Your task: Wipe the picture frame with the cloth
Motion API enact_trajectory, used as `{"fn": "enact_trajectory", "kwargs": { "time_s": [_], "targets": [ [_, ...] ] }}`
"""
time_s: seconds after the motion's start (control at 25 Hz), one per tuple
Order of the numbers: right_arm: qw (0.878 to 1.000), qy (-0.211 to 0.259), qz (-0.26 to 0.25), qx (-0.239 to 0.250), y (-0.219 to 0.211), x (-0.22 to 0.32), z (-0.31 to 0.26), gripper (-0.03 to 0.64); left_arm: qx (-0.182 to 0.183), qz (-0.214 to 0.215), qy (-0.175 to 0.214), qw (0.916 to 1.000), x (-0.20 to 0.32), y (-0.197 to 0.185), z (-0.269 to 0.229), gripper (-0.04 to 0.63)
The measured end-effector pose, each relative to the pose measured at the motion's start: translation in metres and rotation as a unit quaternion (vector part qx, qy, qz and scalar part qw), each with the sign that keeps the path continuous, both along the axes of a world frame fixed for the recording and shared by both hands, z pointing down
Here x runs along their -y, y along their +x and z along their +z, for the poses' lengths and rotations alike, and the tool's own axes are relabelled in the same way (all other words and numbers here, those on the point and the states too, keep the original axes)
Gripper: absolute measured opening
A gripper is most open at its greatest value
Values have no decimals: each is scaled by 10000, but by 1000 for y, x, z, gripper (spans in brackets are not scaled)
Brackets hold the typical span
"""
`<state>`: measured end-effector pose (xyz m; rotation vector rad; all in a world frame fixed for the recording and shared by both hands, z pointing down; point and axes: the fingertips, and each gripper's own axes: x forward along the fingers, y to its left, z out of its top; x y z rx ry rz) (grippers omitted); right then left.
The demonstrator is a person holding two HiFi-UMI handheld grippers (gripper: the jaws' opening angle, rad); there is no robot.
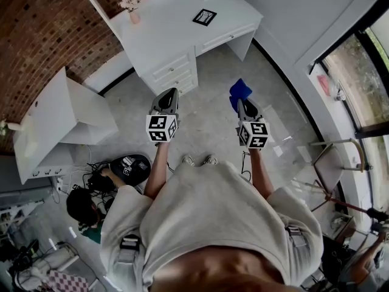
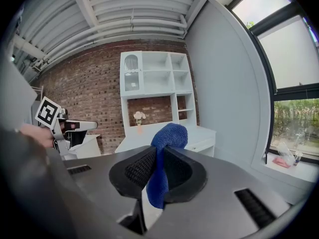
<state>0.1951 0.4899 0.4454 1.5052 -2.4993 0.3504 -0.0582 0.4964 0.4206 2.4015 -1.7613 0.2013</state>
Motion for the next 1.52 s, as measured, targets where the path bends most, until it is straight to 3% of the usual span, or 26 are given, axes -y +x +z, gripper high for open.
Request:
{"fn": "enact_trajectory", "kwargs": {
  "time_s": [0.4, 0.92, 1.52],
  "targets": [
    [9999, -70, -102, 49, 34, 9, 11, 58, 47, -103, -81, 9999, 2, 37, 9, 17],
    [9998, -149, 15, 135, 49, 32, 25, 58, 48, -41, -153, 9999, 36, 51, 22, 17],
    [9996, -182, 227, -30, 16, 147, 34, 58, -174, 192, -233, 9994, 164, 23, 44, 17]
  ]
}}
